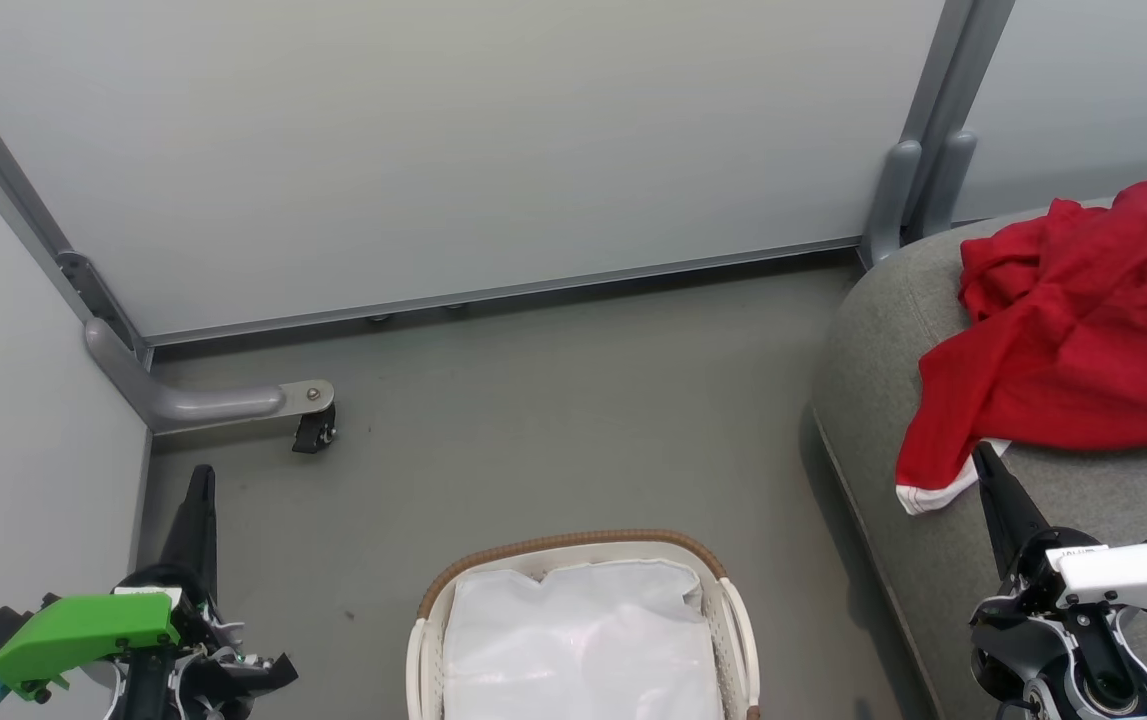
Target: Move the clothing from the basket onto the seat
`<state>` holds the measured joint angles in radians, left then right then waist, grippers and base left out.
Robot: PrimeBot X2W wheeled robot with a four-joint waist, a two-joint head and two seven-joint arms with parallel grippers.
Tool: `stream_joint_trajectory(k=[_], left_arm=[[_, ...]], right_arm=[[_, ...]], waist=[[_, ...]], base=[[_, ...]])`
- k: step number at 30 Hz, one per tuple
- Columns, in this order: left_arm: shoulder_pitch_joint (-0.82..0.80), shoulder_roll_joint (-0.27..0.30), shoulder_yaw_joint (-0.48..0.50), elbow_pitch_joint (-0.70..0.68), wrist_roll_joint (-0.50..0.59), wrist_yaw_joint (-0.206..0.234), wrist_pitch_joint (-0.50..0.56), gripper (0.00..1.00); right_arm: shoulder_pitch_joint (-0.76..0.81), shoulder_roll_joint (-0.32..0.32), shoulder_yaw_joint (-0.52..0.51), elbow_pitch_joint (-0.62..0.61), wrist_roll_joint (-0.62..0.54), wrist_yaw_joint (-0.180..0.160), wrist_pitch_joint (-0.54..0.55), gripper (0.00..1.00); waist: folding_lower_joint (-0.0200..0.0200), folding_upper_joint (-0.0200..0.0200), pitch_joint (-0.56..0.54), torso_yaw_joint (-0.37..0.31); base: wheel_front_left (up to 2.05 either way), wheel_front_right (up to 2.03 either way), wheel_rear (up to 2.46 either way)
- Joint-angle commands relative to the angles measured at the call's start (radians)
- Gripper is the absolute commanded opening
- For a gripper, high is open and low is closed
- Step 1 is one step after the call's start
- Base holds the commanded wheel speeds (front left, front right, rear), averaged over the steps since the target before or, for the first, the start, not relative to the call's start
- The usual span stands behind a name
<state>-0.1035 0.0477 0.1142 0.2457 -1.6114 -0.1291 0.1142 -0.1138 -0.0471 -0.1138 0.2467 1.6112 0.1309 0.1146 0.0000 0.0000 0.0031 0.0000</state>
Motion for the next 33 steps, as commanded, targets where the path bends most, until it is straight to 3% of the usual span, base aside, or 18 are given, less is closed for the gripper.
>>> stream_joint_trajectory(k=[1,33], left_arm=[[-0.01,0.005,0.003,-0.002,-0.003,-0.004,0.003,0.0],[-0.01,0.005,0.003,-0.002,-0.003,-0.004,0.003,0.0]], right_arm=[[0.011,-0.006,-0.002,-0.005,0.003,0.0,0.003,0.0],[0.011,-0.006,-0.002,-0.005,0.003,0.0,0.003,0.0]], waist=[[0.0,0.0,0.0,0.0],[0.0,0.0,0.0,0.0]], base=[[0.0,0.0,0.0],[0.0,0.0,0.0]])
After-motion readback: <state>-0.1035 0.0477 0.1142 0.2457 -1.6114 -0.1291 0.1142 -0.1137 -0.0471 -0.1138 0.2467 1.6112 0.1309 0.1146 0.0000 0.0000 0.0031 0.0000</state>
